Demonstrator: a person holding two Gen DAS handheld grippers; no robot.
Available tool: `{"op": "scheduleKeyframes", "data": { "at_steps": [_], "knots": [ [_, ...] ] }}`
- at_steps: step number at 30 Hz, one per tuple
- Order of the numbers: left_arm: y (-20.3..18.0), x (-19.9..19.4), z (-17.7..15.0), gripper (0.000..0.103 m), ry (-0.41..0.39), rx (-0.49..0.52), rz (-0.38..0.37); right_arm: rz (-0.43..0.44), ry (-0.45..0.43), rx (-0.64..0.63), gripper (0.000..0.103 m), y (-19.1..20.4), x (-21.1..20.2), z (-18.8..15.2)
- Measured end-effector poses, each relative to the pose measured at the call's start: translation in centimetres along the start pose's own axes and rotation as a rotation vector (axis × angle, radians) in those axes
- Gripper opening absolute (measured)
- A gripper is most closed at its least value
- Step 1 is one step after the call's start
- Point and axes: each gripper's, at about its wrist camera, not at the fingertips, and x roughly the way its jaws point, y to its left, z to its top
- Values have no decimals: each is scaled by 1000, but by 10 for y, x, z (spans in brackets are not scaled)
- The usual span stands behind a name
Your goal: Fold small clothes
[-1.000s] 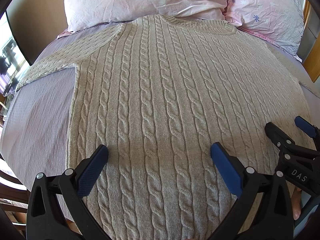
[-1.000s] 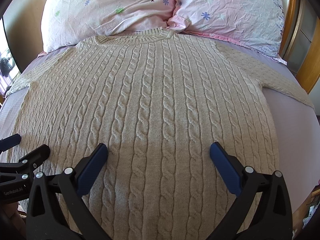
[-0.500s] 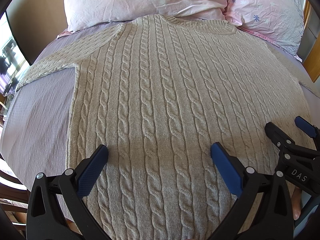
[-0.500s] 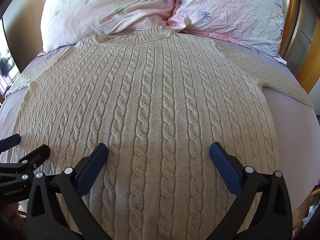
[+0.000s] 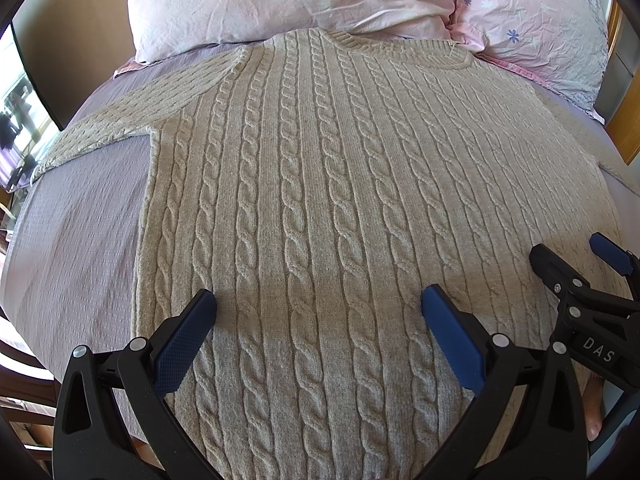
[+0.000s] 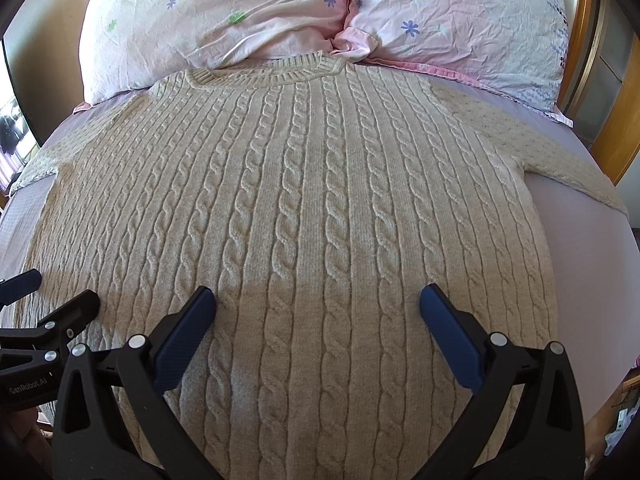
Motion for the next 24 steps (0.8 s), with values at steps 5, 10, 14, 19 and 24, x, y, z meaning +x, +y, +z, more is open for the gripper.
{"op": "scheduleKeyframes", "data": {
  "at_steps": [5,10,14,19,24],
  "knots": [
    [0,0,0,102,0,0,0,0,1,0,101,-1,-1,2],
    [0,0,0,102,0,0,0,0,1,0,101,0,0,0],
    [0,0,0,102,2,0,0,0,5,-1,101,5,-1,2],
    [-2,-1,-1,102,-10,11,-2,22,-19,-33,101,1,-2,1],
    [-1,-5,-6,102,-55,28,-8,239,-67,-39,101,-51,-14,11]
  ]
}}
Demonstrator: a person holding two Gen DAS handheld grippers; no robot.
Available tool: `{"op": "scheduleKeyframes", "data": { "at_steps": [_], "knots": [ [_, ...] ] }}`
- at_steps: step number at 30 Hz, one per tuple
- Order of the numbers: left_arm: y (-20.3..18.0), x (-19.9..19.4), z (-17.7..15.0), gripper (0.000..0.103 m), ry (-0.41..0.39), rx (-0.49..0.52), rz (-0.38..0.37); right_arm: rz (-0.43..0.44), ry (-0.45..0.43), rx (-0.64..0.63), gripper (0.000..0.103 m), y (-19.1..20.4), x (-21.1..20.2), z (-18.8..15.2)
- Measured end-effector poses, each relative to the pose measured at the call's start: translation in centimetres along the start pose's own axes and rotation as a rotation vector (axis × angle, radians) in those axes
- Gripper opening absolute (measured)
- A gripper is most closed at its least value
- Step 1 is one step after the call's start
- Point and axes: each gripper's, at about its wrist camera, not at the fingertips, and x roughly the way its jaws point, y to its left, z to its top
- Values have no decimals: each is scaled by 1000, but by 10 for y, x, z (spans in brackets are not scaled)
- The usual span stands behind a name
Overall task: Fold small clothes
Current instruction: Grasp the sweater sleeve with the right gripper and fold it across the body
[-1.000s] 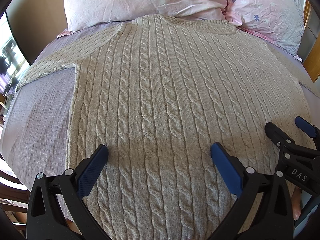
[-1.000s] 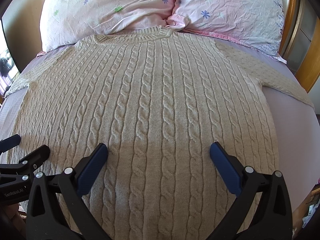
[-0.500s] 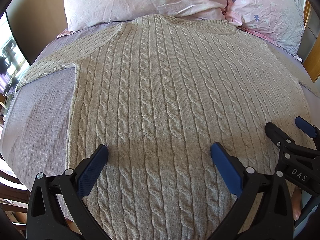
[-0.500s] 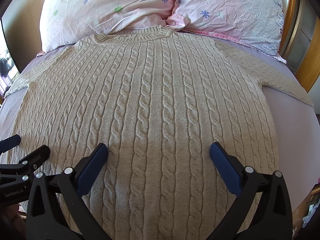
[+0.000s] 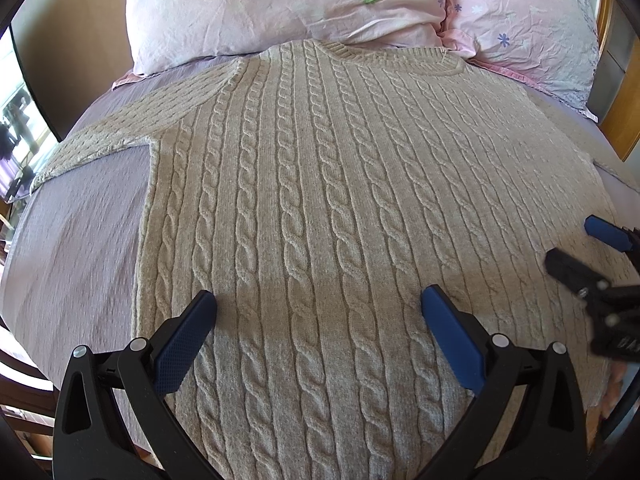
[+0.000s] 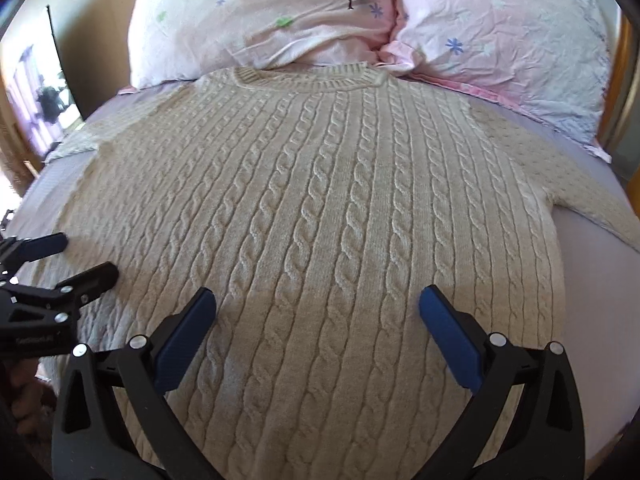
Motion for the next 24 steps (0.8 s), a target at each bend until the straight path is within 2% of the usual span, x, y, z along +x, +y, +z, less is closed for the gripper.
{"op": "scheduleKeyframes", "data": {
  "at_steps": [2,4,5,6,9,10,12,13,14,16,17,18,19,20,21,22,23,24],
  "knots": [
    [2,-1,0,102,-9,5,-12,4,-104,208,101,-62,-25,10],
    [9,-3,2,102,-37,-7,-60,-49,-194,464,100,-141,-48,13],
    [14,-5,3,102,-67,-21,-89,-87,-232,604,91,-184,-59,10],
    [21,-10,5,102,-117,-44,-113,-124,-259,734,75,-225,-67,5],
    [41,-23,10,102,-277,-93,-122,-226,-294,1042,51,-325,-81,-16],
    [47,-27,12,102,-325,-107,-119,-249,-299,1106,48,-348,-83,-21],
    [61,-31,18,102,-382,-136,-99,-258,-305,1189,46,-382,-83,-29],
    [69,-32,21,102,-401,-147,-98,-232,-308,1226,46,-395,-80,-33],
    [77,-33,25,102,-418,-160,-109,-203,-334,1251,43,-404,-79,-36],
    [98,-33,31,102,-436,-202,-129,-203,-338,1271,39,-418,-75,-35],
    [108,-32,35,102,-435,-227,-130,-199,-343,1290,34,-429,-75,-35],
    [120,-31,38,102,-437,-258,-121,-191,-353,1317,26,-437,-74,-38],
    [132,-30,40,102,-443,-289,-91,-180,-372,1349,20,-445,-73,-44],
    [144,-29,44,102,-447,-315,-42,-157,-389,1373,6,-451,-64,-41],
    [158,-27,47,102,-444,-333,19,-138,-405,1380,7,-453,-63,-42],
    [170,-26,51,102,-437,-337,67,-179,-391,1360,7,-448,-64,-36],
    [182,-23,55,102,-420,-339,110,-225,-397,1284,7,-434,-70,-25],
    [196,-21,58,102,-396,-347,143,-234,-421,1179,7,-415,-73,-8]
  ]
}}
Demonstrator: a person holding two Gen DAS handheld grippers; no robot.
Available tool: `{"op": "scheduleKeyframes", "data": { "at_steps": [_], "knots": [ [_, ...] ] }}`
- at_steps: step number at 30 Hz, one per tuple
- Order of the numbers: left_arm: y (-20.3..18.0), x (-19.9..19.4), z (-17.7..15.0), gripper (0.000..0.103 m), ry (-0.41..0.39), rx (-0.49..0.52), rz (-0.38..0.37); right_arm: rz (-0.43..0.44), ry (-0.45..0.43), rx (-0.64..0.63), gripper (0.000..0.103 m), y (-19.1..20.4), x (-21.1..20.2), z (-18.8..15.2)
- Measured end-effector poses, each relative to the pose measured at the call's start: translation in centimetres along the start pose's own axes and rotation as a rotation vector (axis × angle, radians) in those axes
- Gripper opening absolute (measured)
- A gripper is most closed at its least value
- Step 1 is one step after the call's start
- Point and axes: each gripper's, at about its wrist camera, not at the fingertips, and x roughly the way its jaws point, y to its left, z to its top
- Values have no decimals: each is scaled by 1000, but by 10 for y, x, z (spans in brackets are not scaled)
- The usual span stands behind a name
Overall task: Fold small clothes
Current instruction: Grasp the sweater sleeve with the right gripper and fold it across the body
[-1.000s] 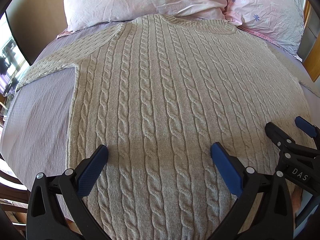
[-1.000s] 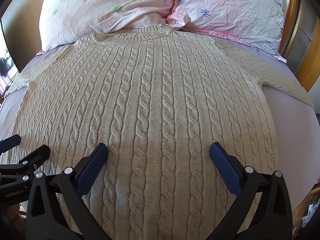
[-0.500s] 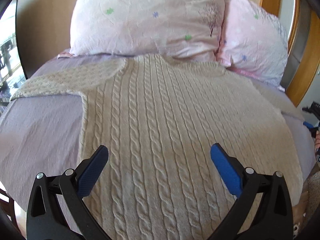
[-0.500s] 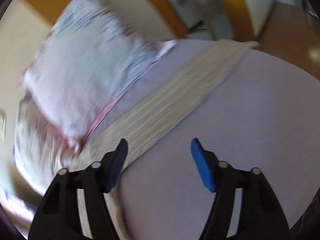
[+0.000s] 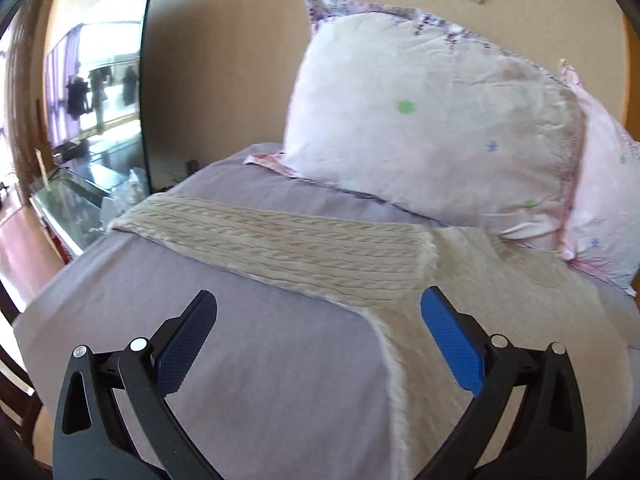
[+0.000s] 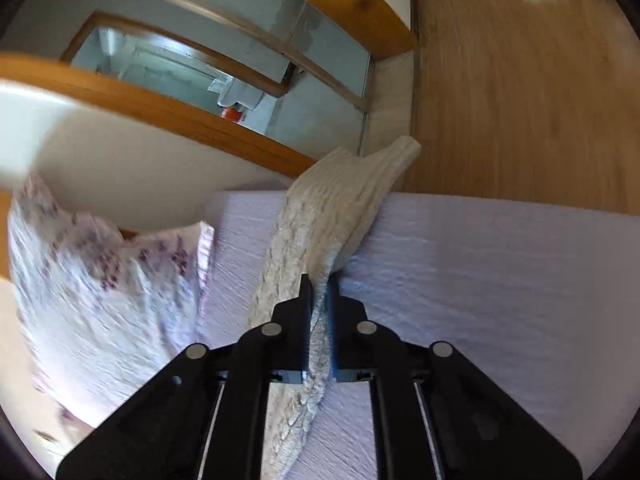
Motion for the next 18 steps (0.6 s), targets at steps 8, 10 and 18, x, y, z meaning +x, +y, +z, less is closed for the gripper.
{"op": "scheduleKeyframes", "data": {
  "at_steps": [8,10,18],
  "knots": [
    [90,33,19,102,75,-311,-71,443,153,-692,7,221,-66,-197],
    [99,37,18,102,57,-371,-80,543,274,-824,7,257,-71,-271],
    [148,80,22,100,138,-596,-48,624,670,-1155,51,255,-95,-454]
  ]
}}
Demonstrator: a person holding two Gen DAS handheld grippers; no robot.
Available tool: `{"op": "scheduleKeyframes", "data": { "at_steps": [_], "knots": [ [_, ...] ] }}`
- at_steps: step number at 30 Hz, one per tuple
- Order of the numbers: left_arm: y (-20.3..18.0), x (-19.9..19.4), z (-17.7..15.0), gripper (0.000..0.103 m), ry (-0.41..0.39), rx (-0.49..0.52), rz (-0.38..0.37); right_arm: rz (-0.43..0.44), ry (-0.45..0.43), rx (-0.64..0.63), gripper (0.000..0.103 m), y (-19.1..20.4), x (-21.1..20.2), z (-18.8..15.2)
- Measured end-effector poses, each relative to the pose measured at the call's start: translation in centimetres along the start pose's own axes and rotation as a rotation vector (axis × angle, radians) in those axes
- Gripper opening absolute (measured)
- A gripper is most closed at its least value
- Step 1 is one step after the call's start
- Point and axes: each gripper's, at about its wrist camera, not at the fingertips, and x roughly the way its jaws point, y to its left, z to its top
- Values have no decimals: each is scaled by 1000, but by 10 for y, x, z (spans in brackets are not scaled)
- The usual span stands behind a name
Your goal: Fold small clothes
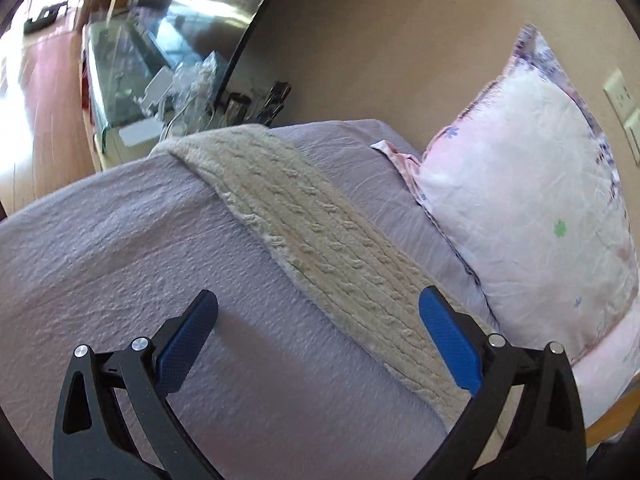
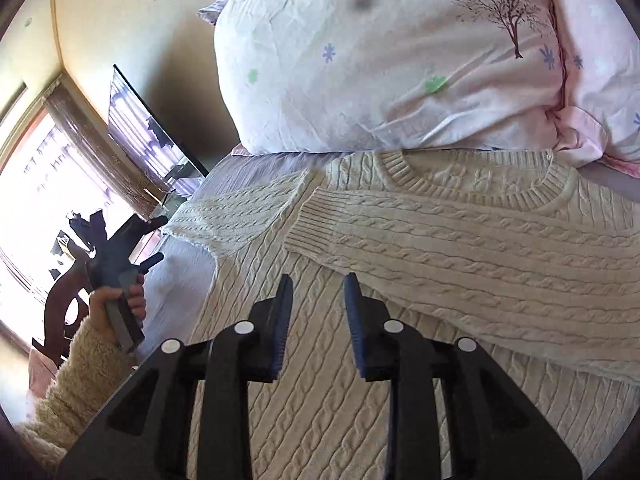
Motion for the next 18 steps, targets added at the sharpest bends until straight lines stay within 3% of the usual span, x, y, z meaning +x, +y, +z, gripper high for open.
{"op": "scheduleKeyframes", "data": {
  "at_steps": [2,8,12,14,16,18],
  "knots": [
    [7,3,12,96,-4,-34,20,-37,-80,18,73,-13,-27,6],
    [40,14,46,71,-35,-222,1,-103,-190,124,82,-85,-84,35],
    [48,30,66,16,4,-281,41,-128,-237,198,82,-119,-108,28],
    [27,24,69,9,-16,-222,29,-138,-249,223,82,-130,-114,25],
    [-26,8,64,7,-53,-24,-31,-145,-263,230,82,-136,-119,23],
    [-96,-9,39,7,-61,186,-141,-151,-278,224,83,-138,-122,25]
  ]
}}
